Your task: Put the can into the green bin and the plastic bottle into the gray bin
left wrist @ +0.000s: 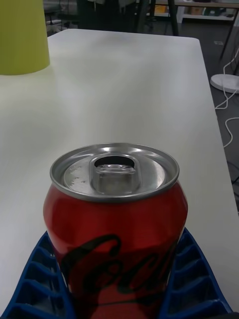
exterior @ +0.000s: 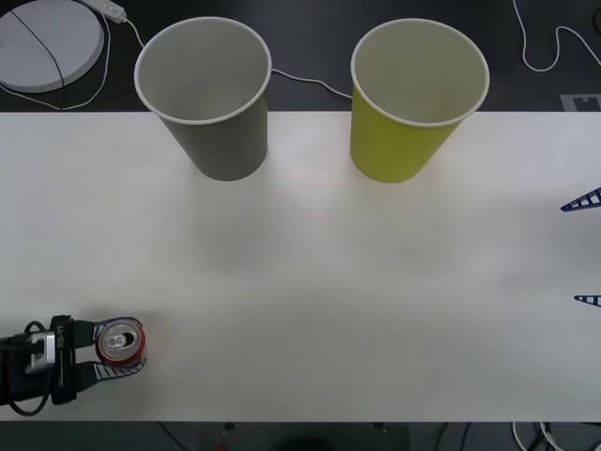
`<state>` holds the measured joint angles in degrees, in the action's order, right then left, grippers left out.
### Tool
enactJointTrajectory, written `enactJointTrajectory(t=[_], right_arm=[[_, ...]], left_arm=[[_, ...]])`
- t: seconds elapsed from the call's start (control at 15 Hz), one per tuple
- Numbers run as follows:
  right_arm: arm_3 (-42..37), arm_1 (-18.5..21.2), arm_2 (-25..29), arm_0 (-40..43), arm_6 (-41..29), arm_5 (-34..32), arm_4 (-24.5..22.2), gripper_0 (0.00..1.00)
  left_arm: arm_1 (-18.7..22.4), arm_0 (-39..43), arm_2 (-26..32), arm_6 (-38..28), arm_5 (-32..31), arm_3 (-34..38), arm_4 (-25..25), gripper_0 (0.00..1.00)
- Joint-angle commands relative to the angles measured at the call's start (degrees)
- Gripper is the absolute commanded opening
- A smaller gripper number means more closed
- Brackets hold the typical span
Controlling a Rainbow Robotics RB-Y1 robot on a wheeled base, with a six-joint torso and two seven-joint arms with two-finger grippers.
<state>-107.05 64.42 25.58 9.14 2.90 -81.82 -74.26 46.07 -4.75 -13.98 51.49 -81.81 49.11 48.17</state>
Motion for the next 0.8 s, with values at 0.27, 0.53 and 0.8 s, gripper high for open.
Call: enactJointTrajectory(t=[0.27,0.53,0.8], right_arm=[[0.0,0.0,0.0,0.0,0.0,0.0,0.0,1.0],[0.0,0.0,0.0,0.0,0.0,0.0,0.0,1.0],[0.0,0.0,0.0,0.0,0.0,0.0,0.0,1.0]], left_arm=[[4.2,-0.1,2.9,-10.5,0.1,6.7,3.2,0.0],[7.5,-0.1,8.0,-23.4,2.5,15.4,10.0,0.0],[11.8,0.0,12.3,-36.9,3.3,24.2,15.8,0.01]])
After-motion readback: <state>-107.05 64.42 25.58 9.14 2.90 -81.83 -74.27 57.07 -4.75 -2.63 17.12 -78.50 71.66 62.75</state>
